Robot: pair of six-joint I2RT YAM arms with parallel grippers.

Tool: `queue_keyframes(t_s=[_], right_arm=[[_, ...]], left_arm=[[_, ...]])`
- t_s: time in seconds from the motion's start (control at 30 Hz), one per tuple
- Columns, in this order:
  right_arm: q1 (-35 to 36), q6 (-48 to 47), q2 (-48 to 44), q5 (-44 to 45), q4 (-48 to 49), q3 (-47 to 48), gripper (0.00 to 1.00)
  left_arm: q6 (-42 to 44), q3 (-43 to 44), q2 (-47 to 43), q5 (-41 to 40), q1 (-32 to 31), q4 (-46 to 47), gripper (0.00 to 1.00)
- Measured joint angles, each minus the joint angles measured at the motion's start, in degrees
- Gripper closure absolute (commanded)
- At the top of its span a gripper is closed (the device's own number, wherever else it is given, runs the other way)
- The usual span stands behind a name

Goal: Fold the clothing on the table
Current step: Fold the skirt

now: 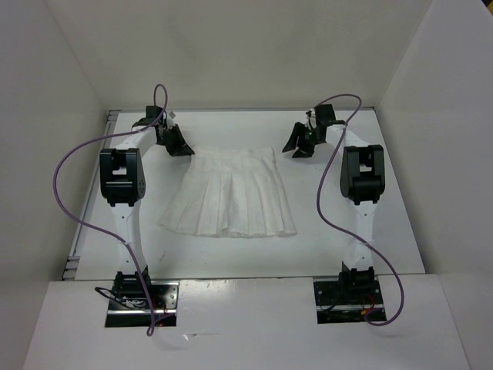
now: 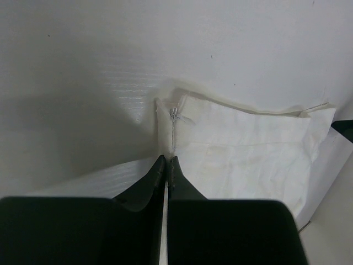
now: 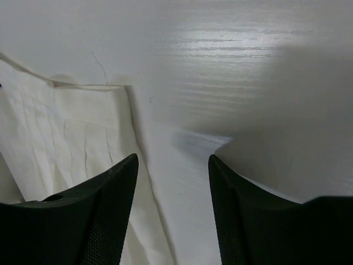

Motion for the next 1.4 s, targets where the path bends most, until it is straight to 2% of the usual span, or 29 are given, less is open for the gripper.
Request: queue_keyframes(t_s=[0.23,0.37,0.67,0.77,0.8,0.83,0.97,1.1,1.23,1.3,1.37,1.4], right_arm=[[0.8,0.0,-0.9,-3.8,3.4,-3.1,0.46],[1.9,0.4,-0.6,-5.0,3.5,-3.1,0.58],[5.5,2.0,1.2,-8.7,5.9,-3.1,0.58],[6.0,2.5,1.9,-9.8,7.4,-3.0,0.73],[6.1,2.8,2.5,-10.1,7.9,-2.7,0.90],[6.0,2.7,3.2,-11.0,8.5,-2.3,1.00],[6.0,4.1,5.6,-12.5,9.0,0.3,1.00],[6.1,3.9,5.6,-7.8,7.6,2.6,1.00],[6.1,2.4,3.8,0.6,3.1,7.2,1.00],[6.1,1.3,3.0,4.3,-0.2,12.9,1.00],[6.1,0.4,3.0,7.3,-3.8,22.6,1.00],[6.2,-0.1,3.0,8.5,-5.6,28.2,1.00]], left_arm=[[0.0,0.0,0.1,0.0,0.0,0.3,0.98],[0.0,0.0,0.1,0.0,0.0,0.4,0.98],[0.1,0.0,0.1,0.1,0.0,0.6,0.97],[0.1,0.0,0.2,0.1,-0.2,0.8,0.97],[0.1,0.0,0.2,0.1,-0.3,0.9,0.97],[0.1,0.0,0.3,0.3,-0.3,1.0,0.97],[0.0,0.0,1.3,1.4,-0.4,1.9,0.97],[-0.1,1.0,1.5,1.9,-0.4,1.8,0.97],[-0.4,8.1,1.7,2.9,-0.5,-0.4,0.99],[-1.3,16.0,2.6,4.2,-0.5,-1.7,0.99],[-1.9,26.9,3.7,6.0,-0.5,-3.5,1.00],[-2.6,35.5,5.4,7.1,-0.4,-5.2,1.00]])
